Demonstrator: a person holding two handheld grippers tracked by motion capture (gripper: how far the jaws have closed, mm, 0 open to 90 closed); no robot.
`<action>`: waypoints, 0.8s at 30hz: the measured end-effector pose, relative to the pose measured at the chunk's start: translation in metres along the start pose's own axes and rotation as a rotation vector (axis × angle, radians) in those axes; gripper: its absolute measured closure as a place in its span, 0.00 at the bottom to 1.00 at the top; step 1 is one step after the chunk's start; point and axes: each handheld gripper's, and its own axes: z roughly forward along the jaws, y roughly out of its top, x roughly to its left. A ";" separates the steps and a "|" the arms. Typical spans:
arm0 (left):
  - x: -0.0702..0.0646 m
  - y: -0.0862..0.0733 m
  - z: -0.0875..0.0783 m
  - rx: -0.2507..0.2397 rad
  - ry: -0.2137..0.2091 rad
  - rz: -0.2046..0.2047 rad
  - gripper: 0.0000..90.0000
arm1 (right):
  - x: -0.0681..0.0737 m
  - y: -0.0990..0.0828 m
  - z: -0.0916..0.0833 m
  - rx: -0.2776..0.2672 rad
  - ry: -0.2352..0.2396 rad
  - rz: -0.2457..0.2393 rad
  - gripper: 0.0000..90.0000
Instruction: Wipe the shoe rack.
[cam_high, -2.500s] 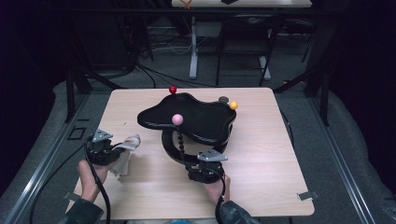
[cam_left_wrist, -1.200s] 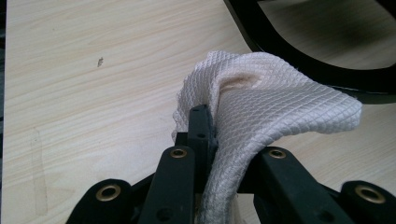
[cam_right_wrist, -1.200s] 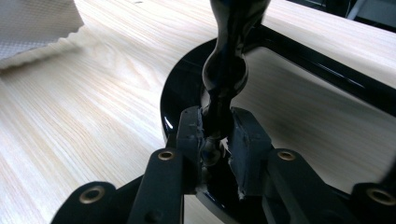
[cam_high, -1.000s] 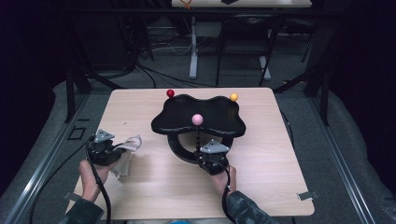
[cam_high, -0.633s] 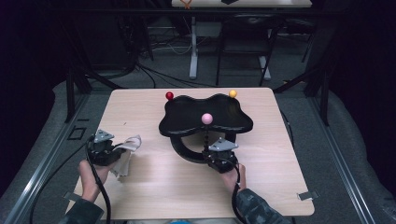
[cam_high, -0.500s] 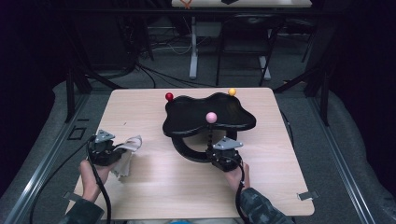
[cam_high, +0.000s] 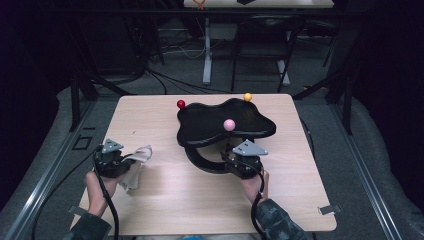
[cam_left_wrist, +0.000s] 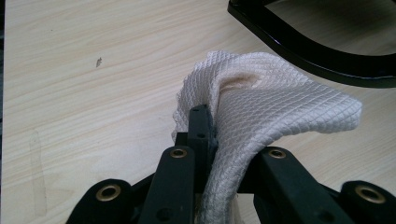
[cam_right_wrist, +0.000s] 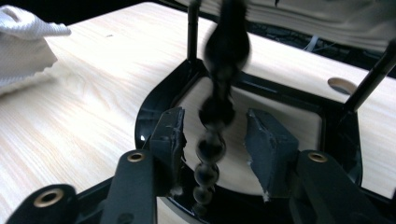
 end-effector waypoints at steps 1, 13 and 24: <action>-0.001 0.000 0.001 -0.002 0.002 0.000 0.90 | 0.001 0.001 0.000 0.000 -0.009 -0.002 0.74; 0.000 0.000 0.000 -0.002 0.004 -0.003 0.90 | -0.019 0.010 0.016 0.015 0.008 -0.044 0.84; 0.000 -0.001 -0.001 -0.002 0.004 -0.002 0.90 | -0.040 0.013 0.025 -0.001 0.043 -0.068 0.83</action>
